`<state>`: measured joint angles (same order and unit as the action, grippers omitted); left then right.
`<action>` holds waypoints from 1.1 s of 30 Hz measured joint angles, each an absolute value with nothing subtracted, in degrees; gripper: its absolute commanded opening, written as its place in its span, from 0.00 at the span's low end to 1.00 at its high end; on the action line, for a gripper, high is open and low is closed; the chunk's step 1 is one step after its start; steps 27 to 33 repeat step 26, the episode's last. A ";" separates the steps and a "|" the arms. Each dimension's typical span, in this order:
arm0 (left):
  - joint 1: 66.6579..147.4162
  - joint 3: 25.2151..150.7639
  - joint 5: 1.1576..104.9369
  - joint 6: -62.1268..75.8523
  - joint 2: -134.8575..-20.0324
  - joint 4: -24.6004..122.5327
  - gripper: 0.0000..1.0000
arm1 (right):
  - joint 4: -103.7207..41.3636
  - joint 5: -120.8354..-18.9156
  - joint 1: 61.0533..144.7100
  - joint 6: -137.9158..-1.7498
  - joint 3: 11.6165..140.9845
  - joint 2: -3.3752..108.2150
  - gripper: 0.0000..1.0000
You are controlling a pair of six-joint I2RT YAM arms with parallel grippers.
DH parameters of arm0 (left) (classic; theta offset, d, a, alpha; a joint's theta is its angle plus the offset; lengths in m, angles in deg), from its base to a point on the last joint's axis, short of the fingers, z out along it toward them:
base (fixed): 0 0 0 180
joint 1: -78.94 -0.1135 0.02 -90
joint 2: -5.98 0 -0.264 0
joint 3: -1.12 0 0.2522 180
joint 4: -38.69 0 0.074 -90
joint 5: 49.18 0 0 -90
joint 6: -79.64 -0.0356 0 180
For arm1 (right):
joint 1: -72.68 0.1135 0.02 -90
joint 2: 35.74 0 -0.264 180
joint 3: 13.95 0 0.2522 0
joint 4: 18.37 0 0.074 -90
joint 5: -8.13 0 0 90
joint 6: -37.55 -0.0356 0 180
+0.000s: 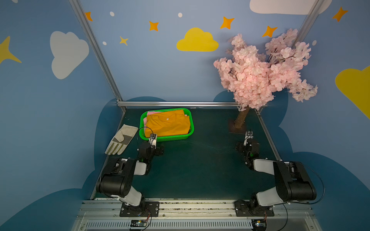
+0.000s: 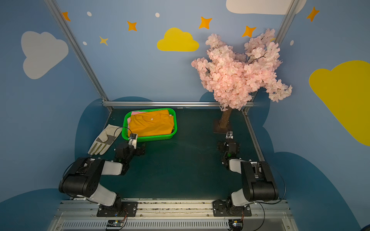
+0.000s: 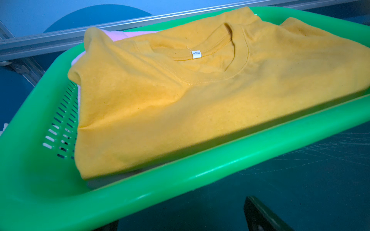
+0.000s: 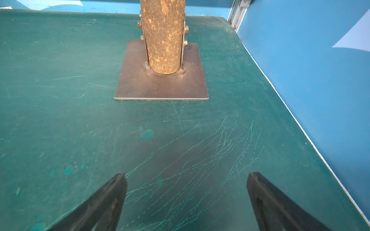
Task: Put the folded t-shirts into the basket
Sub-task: Reset both arms
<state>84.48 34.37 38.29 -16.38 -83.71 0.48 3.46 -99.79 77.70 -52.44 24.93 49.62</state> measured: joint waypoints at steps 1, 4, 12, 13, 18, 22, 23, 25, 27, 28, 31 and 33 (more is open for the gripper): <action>84.50 34.37 38.29 -16.38 -83.71 0.48 1.00 | 3.44 -99.79 77.70 -52.44 24.93 49.62 0.98; 84.52 34.37 38.27 -16.38 -83.71 0.48 1.00 | 3.40 -99.79 77.70 -52.44 24.93 49.62 0.98; 84.54 34.37 38.27 -16.40 -83.95 0.48 1.00 | 3.29 -99.76 77.70 -52.44 24.93 49.62 0.98; 84.54 34.37 38.27 -16.40 -83.95 0.48 1.00 | 3.27 -99.76 77.70 -52.44 24.93 49.62 0.98; 84.57 34.37 38.27 -16.40 -83.95 0.48 1.00 | 3.22 -99.72 77.70 -52.44 24.93 49.62 0.98; 84.57 34.37 38.27 -16.40 -83.95 0.46 1.00 | 3.20 -99.72 77.70 -52.44 24.93 49.62 0.98; 84.57 34.37 38.29 -16.40 -83.97 0.48 1.00 | 3.20 -99.72 77.70 -52.44 24.93 49.62 0.98; 84.35 34.44 38.58 -16.38 -84.01 0.53 1.00 | 3.20 -99.70 77.70 -52.44 24.93 49.62 0.98; 84.11 34.52 39.01 -16.36 -84.03 0.66 1.00 | 3.20 -99.70 77.70 -52.44 24.93 49.62 0.98; 84.11 34.52 39.01 -16.36 -84.03 0.66 1.00 | 3.20 -99.70 77.70 -52.44 24.93 49.62 0.98; 84.11 34.52 39.01 -16.36 -84.03 0.66 1.00 | 3.20 -99.70 77.70 -52.44 24.93 49.62 0.98; 84.11 34.52 39.01 -16.36 -84.03 0.66 1.00 | 3.20 -99.70 77.70 -52.44 24.93 49.62 0.98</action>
